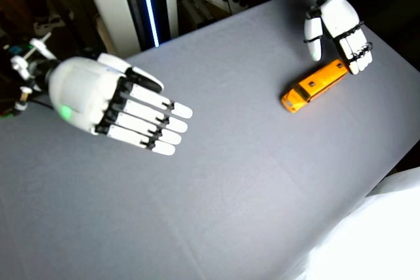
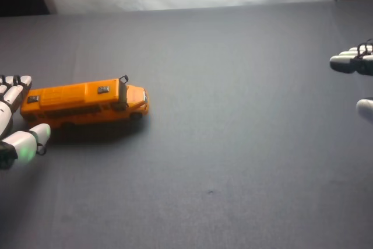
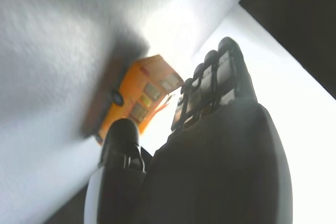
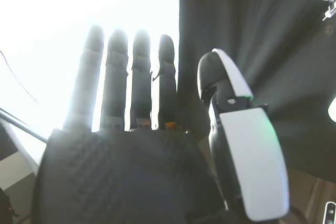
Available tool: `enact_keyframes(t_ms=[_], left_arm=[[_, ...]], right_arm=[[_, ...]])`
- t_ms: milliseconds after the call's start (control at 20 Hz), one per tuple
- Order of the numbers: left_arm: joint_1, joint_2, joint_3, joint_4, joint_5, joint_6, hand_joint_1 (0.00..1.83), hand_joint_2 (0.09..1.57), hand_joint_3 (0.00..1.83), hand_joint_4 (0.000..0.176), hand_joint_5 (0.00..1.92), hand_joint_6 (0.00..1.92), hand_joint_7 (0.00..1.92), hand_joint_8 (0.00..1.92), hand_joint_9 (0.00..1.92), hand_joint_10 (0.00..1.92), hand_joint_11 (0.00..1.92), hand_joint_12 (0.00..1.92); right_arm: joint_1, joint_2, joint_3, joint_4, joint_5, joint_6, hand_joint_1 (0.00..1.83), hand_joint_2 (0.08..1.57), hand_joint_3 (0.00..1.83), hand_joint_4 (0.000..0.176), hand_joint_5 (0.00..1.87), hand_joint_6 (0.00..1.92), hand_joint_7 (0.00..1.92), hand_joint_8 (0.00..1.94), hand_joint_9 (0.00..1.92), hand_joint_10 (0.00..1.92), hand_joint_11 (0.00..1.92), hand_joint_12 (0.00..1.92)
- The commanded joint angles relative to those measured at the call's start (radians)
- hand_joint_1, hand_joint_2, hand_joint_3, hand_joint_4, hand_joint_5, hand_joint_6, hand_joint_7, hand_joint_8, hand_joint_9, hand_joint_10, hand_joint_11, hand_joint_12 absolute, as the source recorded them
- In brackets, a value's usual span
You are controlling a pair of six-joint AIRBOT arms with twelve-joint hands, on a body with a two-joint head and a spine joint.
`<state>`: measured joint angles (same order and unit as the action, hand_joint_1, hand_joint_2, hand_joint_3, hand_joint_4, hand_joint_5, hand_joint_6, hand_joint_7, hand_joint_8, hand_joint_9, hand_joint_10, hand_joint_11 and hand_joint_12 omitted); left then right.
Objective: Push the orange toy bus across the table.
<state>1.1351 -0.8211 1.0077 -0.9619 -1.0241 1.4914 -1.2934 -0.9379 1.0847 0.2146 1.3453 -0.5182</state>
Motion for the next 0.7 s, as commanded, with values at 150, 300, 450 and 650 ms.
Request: enact_keyframes(t_ms=[150, 300, 450, 650], left_arm=[[-0.009, -0.003, 0.0, 0.01, -0.103, 0.011, 0.0, 1.37, 0.0, 0.0, 0.0, 0.0, 0.0, 0.0, 0.0, 0.0, 0.04, 0.02], [-0.01, -0.001, -0.01, 0.016, -0.131, 0.01, 0.0, 1.39, 0.0, 0.0, 0.0, 0.0, 0.0, 0.0, 0.0, 0.0, 0.03, 0.01], [-0.01, 0.006, -0.022, 0.039, -0.168, -0.018, 0.0, 1.37, 0.0, 0.0, 0.0, 0.0, 0.0, 0.0, 0.0, 0.0, 0.0, 0.0], [-0.01, 0.027, -0.059, 0.065, -0.24, -0.021, 0.0, 1.35, 0.0, 0.0, 0.0, 0.0, 0.0, 0.0, 0.0, 0.0, 0.0, 0.0]], right_arm=[[0.003, -0.002, 0.002, 0.015, 0.115, 0.019, 0.63, 1.38, 0.0, 0.0, 0.61, 0.01, 0.54, 0.0, 0.46, 0.0, 0.38, 0.06], [-0.001, -0.004, 0.002, 0.016, 0.115, 0.023, 0.63, 1.39, 0.0, 0.0, 0.61, 0.01, 0.56, 0.01, 0.47, 0.0, 0.37, 0.06], [-0.001, -0.005, 0.002, 0.016, 0.115, 0.023, 0.6, 1.38, 0.0, 0.0, 0.6, 0.0, 0.56, 0.0, 0.48, 0.01, 0.39, 0.06], [-0.004, -0.006, 0.002, 0.018, 0.115, 0.024, 0.6, 1.37, 0.0, 0.0, 0.64, 0.01, 0.57, 0.01, 0.48, 0.0, 0.38, 0.06]])
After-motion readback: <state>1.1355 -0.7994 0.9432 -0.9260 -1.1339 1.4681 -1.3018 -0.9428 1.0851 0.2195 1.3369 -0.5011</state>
